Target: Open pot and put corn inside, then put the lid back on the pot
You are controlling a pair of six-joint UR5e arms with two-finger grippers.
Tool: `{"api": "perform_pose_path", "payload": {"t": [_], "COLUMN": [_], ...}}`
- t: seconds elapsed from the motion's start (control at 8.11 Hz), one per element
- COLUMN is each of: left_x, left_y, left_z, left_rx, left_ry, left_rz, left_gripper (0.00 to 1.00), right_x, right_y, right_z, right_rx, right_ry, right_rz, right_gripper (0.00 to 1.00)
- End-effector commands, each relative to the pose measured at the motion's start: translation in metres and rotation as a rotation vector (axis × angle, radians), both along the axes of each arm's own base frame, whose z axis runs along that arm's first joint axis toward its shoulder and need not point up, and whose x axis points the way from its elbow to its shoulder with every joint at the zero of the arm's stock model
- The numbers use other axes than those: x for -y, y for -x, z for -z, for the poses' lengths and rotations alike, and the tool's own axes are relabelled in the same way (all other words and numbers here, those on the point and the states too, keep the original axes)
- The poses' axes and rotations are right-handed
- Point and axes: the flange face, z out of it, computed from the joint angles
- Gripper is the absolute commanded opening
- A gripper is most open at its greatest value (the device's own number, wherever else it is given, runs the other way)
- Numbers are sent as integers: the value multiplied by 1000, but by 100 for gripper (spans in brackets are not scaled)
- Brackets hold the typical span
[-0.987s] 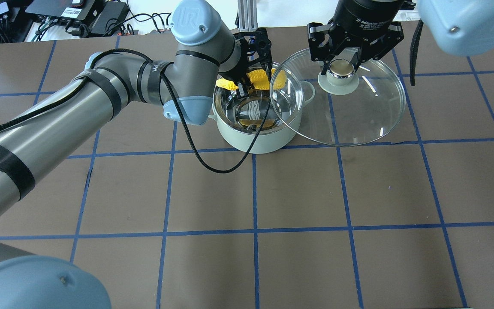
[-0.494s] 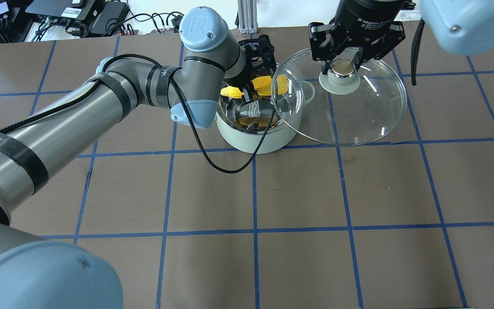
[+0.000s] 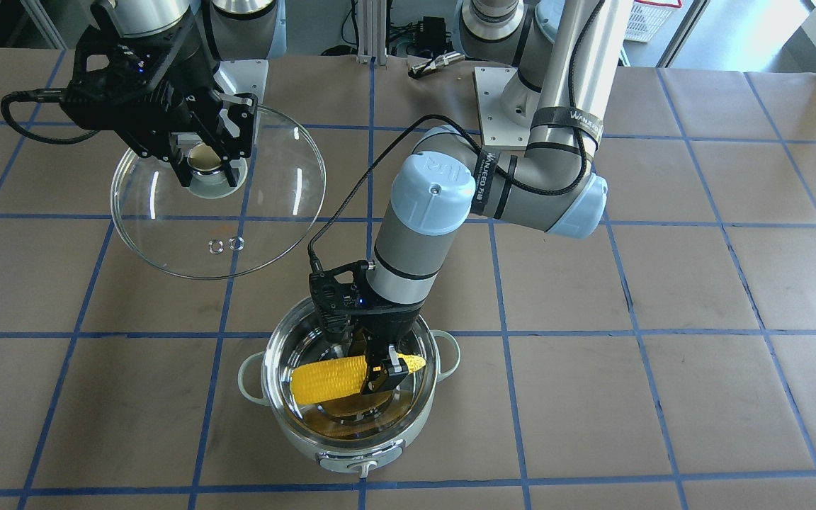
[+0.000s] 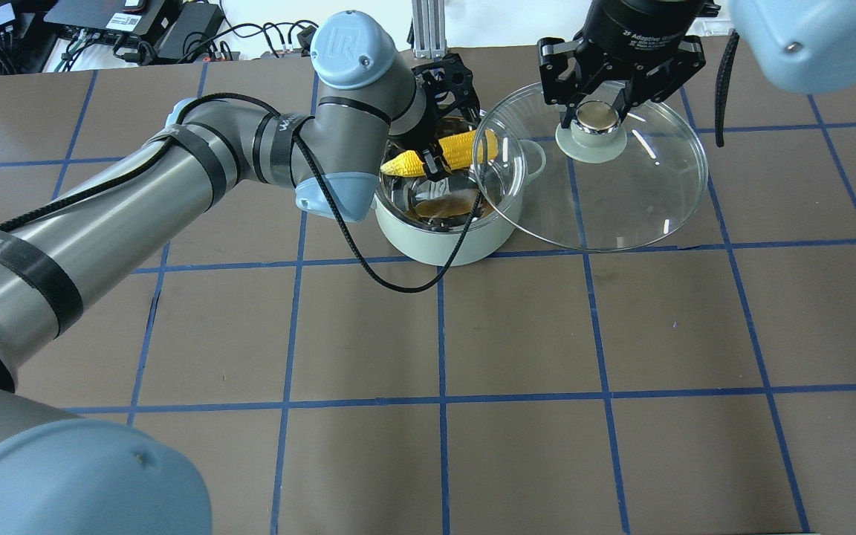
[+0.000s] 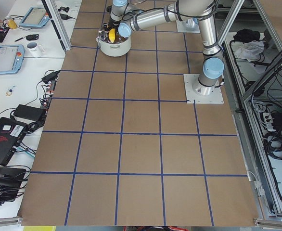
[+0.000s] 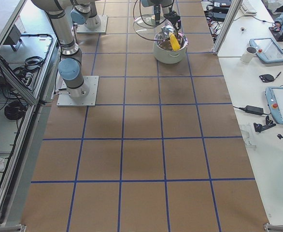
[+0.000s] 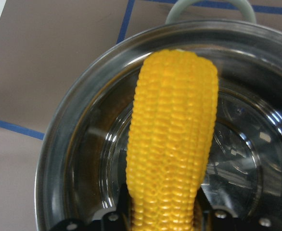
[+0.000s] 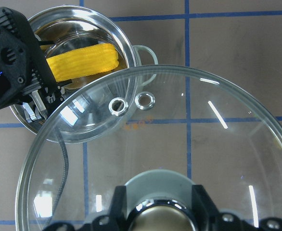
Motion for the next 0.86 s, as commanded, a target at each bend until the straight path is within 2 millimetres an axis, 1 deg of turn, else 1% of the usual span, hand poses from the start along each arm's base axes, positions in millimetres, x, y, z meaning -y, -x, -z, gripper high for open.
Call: {"api": "perform_pose_path", "payload": {"t": [0.0,0.12,0.25,0.37,0.49,0.62,0.74], "left_x": [-4,-6,-11,-14,-14,-11,0], "left_y": [0,-3,-10,-19,-30,-58,-102], "left_z": [-17,-34,-53,-66,-88,-101,-108], "left_rx": [-51,-59,-54,-41,-68,-67,-86], "left_ry": [-11,6,3,-23,-8,-31,-80], "left_rz": [-136,-162,-171,-192,-246,-308,-428], "left_gripper": [100,100,100,100,100,100,100], "right_x": [0,0,0,0,-1,-2,-2], "right_y": [1,1,1,1,2,2,2], "right_z": [1,1,1,1,1,0,1], "right_rx": [-1,-1,-1,-1,-6,-6,-5], "right_ry": [-3,-5,-5,-5,-13,-12,-12], "right_rz": [2,2,2,2,1,-5,-8], "right_gripper": [8,8,7,7,7,7,7]}}
